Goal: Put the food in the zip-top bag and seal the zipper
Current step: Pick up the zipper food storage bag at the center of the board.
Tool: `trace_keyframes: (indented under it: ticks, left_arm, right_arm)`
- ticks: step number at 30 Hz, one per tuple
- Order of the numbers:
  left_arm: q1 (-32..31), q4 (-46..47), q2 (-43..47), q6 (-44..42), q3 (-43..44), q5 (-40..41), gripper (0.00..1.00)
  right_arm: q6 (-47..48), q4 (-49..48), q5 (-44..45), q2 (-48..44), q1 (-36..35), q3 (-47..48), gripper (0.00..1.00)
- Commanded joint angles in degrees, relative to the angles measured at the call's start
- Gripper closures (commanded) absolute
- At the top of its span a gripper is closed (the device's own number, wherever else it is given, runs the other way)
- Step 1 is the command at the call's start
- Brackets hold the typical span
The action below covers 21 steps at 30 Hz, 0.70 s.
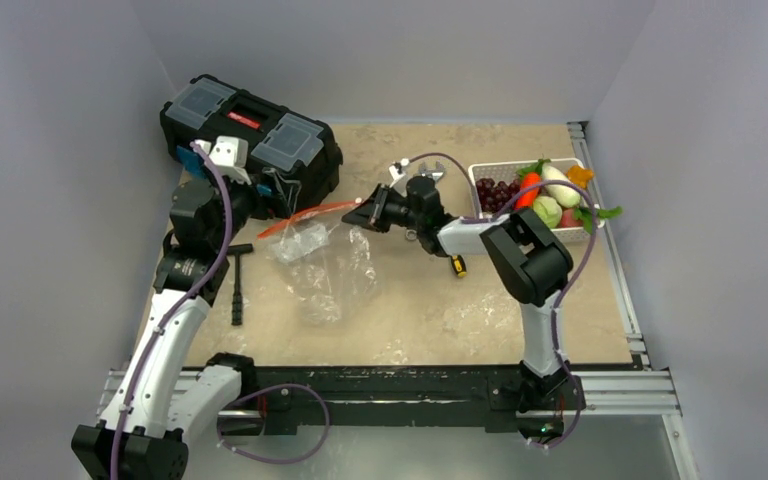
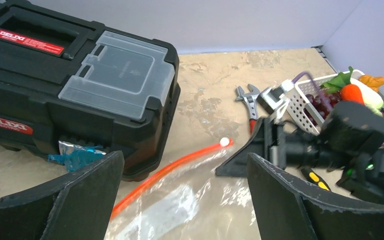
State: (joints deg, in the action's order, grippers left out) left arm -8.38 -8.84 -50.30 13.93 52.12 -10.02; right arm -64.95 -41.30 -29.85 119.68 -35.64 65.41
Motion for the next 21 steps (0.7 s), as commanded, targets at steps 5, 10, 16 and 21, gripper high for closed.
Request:
trace_keyframes:
  ticks: [5, 10, 16, 21]
  left_arm:
    - [-0.15, 0.75, -2.31, 0.66, 3.52, -7.28, 0.09]
    - [-0.47, -0.44, -7.00, 2.55, 6.42, -16.13, 0.12]
    - [-5.93, -5.91, -14.84, 12.28, 12.65, -16.70, 0.21]
    - [-10.40, -13.84, -21.36, 28.40, 20.48, -13.34, 0.23]
  right_arm:
    - [19.30, 8.25, 0.91, -17.50, 5.99, -3.76, 1.00]
    - [33.33, 19.76, 14.12, -29.14, 5.97, -6.51, 1.00]
    - [43.17, 21.20, 27.85, -42.87, 5.05, -12.17, 1.00]
    - [52.72, 19.59, 36.83, -50.68, -0.87, -16.91, 1.00]
